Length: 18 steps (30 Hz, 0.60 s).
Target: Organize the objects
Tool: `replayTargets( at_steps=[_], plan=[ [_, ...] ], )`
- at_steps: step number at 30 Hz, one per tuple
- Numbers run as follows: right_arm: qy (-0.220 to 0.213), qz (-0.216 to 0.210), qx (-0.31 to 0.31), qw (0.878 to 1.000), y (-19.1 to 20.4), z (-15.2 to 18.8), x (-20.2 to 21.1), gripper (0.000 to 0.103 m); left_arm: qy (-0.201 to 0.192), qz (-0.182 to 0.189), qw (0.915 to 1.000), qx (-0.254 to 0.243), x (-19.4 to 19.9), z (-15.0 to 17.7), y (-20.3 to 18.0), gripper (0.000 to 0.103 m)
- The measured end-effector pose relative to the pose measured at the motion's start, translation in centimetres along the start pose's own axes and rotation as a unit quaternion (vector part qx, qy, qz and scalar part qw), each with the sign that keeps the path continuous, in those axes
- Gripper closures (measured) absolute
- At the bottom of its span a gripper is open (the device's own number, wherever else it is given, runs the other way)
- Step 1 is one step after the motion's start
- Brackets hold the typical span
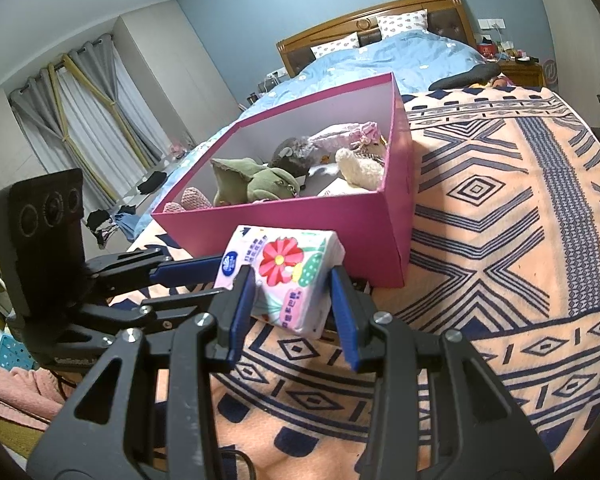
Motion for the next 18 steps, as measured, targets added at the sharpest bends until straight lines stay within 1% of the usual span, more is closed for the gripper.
replayTargets(
  at_steps=[18],
  plan=[
    [-0.010,0.000,0.011,1.000,0.48,-0.55,0.83,0.061,-0.010,-0.003,0.9999,-0.009,0.63,-0.55,-0.33,0.067]
  ],
)
Point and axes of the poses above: each gripper's, at about its wrist camera, not at the fingertips, and x roughly against the way its jaws point, y to its left, z to its underside, the point moved 2 cm from there along -x, roughly the way its jaws point, and after that the axes turned 3 degrees about z, right-handed, at the moved point
